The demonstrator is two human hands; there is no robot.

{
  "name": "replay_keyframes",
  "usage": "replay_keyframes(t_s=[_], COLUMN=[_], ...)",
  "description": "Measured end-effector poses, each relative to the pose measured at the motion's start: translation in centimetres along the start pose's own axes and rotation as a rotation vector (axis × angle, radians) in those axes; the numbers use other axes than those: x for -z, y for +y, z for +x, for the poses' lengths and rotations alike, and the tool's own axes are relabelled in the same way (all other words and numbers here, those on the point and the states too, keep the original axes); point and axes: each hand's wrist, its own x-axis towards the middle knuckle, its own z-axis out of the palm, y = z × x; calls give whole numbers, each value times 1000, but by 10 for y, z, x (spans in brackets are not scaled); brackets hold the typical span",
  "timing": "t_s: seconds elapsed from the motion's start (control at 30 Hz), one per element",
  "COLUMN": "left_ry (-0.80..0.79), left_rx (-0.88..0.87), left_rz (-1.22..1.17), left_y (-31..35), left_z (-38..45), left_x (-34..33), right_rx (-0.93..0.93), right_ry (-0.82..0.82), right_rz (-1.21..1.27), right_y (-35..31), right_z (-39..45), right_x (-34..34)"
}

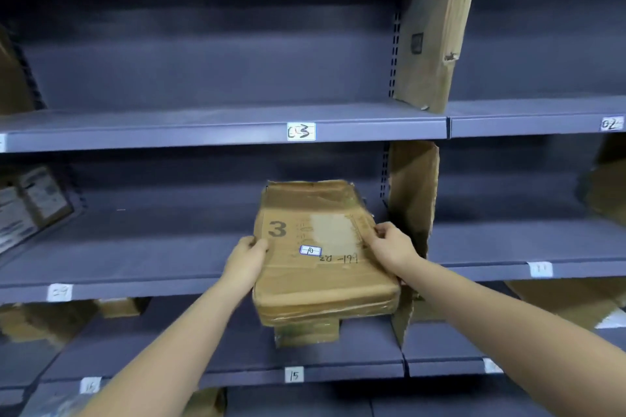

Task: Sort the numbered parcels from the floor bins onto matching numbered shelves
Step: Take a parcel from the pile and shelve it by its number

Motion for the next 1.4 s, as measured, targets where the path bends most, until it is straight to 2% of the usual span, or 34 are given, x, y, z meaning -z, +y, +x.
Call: replay_keyframes(t_s=[0.23,0.47,0.77,0.93,1.23,1.4], left_ry=[-82,-111,-204,-273,-321,-287], left_rx=[16,34,-56,-99,-94,-104], left_rz=[-57,-95,135,203,206,244], left_y=[11,8,5,3,6,11], left_z=[61,100,115,113,121,119], left_x=[-49,-77,-82,-87,-85,-82], right_rx=[-70,-126,-127,-185,-151,-133], right_ry=[-19,-62,45,103,86,102], right_rz=[-275,-396,-579,-598,-590,-605], right_y=[-3,-3,-2,0,0,-2], right_z=[72,109,110,103,102,101], right_x=[8,-1,-13,-12,-14,-9])
